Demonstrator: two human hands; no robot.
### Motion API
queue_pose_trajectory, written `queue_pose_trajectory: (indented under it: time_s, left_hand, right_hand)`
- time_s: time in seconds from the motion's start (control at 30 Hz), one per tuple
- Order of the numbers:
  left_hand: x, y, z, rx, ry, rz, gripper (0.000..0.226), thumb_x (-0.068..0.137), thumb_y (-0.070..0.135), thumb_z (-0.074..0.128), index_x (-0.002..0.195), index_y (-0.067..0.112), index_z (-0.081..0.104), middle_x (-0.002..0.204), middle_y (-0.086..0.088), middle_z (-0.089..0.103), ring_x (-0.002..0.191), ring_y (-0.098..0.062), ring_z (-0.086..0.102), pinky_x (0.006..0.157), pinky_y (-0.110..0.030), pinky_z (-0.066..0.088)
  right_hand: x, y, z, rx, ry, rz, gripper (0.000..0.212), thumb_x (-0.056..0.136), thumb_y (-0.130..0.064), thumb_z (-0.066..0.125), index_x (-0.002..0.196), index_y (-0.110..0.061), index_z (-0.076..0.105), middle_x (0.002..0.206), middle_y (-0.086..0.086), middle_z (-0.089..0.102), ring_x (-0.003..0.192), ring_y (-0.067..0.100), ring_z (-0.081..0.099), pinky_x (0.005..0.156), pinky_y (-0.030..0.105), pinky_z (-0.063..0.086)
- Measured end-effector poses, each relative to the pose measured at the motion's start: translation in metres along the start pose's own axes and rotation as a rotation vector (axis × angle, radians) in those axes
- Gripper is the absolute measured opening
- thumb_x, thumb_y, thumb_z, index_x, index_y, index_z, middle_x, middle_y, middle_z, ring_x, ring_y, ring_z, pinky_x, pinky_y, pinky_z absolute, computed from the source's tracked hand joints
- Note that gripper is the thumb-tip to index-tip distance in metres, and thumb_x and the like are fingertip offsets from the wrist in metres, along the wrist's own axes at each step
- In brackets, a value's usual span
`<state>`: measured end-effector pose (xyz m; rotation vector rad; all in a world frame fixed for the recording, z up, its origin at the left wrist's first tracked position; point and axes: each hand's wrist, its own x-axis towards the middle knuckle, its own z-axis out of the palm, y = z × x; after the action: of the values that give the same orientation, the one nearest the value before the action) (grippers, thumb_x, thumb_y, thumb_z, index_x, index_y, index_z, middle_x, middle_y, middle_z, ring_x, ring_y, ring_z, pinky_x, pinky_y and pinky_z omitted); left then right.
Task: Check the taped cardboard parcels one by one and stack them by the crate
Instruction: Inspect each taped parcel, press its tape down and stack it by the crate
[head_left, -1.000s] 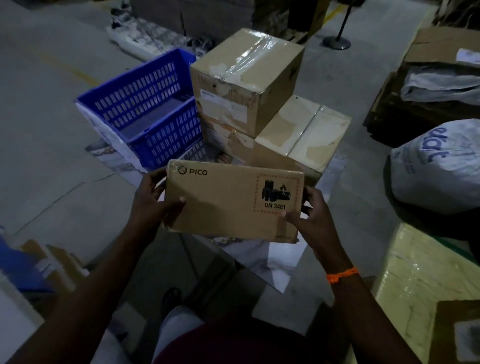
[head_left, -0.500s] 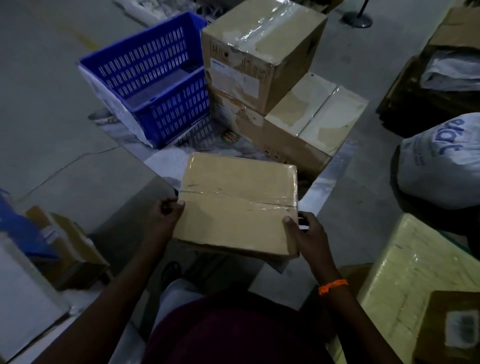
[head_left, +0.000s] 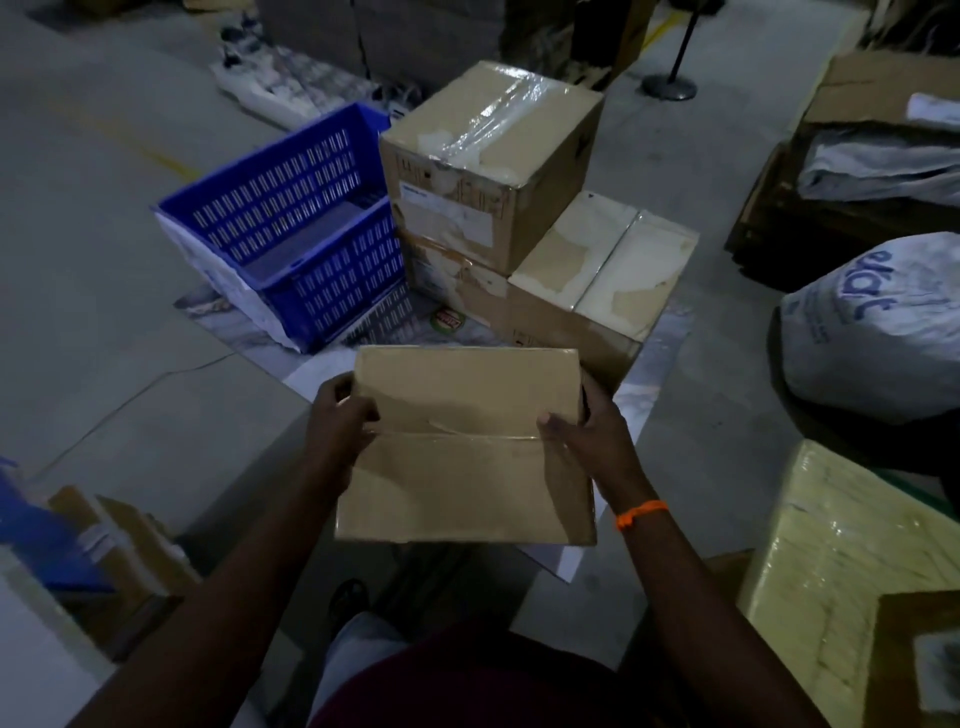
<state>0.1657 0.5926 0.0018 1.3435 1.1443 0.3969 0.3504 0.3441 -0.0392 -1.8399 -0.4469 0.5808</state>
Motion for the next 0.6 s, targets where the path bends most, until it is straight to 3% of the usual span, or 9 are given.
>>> queue_pose_trajectory:
  time_s: [0.07,0.2,0.27,0.33,0.47,0.53,0.6]
  left_hand:
    - [-0.002,-0.004,-0.011,-0.084,0.016,0.09,0.032,0.092,0.007,0.052,0.121,0.012,0.063,0.114,-0.01,0.068,0.1,-0.028,0.066,0.07,-0.035,0.057]
    - [-0.02,0.002,-0.018,-0.279,0.038,0.185,0.03,0.104,-0.001,0.04,0.101,0.017,0.063,0.092,0.017,0.075,0.089,0.0,0.07,0.07,-0.026,0.059]
    - [-0.029,0.006,-0.011,-0.417,0.015,0.123,0.026,0.108,0.023,0.04,0.11,0.021,0.066,0.104,0.012,0.076,0.098,-0.005,0.07,0.079,-0.029,0.059]
    - [-0.033,0.002,-0.003,-0.451,-0.018,0.06,0.036,0.107,0.044,0.04,0.114,0.023,0.069,0.117,0.002,0.074,0.108,-0.015,0.069,0.088,-0.033,0.057]
    - [-0.034,-0.017,0.001,-0.158,-0.014,0.053,0.062,0.09,0.07,0.052,0.11,0.014,0.069,0.113,-0.006,0.074,0.106,-0.025,0.07,0.094,-0.05,0.055]
    - [-0.036,-0.016,0.002,-0.028,0.019,0.091,0.062,0.084,0.067,0.059,0.115,0.012,0.063,0.113,-0.006,0.071,0.104,-0.025,0.07,0.091,-0.051,0.057]
    - [-0.035,-0.01,0.002,0.175,0.11,0.278,0.051,0.089,0.05,0.068,0.126,0.016,0.056,0.126,-0.005,0.063,0.113,-0.023,0.064,0.092,-0.046,0.057]
  right_hand:
    - [-0.012,-0.005,-0.007,0.027,0.04,-0.071,0.083,0.086,-0.025,0.084,0.156,-0.023,0.041,0.141,-0.002,0.063,0.128,0.014,0.062,0.101,0.035,0.055]
    - [-0.033,-0.015,-0.02,0.101,0.151,-0.189,0.067,0.087,0.006,0.076,0.144,-0.016,0.05,0.14,-0.005,0.061,0.131,0.011,0.059,0.104,0.03,0.052]
    - [-0.041,-0.014,-0.024,0.158,0.208,-0.193,0.057,0.087,0.012,0.071,0.134,-0.016,0.056,0.134,-0.003,0.064,0.128,0.013,0.061,0.105,0.035,0.052]
    - [-0.048,-0.009,-0.025,0.224,0.261,-0.169,0.042,0.092,0.012,0.064,0.125,-0.013,0.062,0.125,0.002,0.069,0.123,0.019,0.064,0.104,0.043,0.053]
    - [-0.062,0.003,-0.026,0.379,0.419,0.01,0.037,0.1,0.001,0.05,0.102,-0.029,0.072,0.109,-0.004,0.075,0.118,0.032,0.065,0.098,0.049,0.055]
    - [-0.066,0.003,-0.026,0.314,0.471,0.003,0.03,0.103,-0.013,0.05,0.103,-0.032,0.073,0.114,0.0,0.074,0.118,0.03,0.066,0.098,0.05,0.057]
    - [-0.068,-0.004,-0.024,0.047,0.526,-0.108,0.024,0.103,-0.03,0.054,0.121,-0.026,0.069,0.128,0.001,0.07,0.122,0.019,0.064,0.102,0.047,0.055]
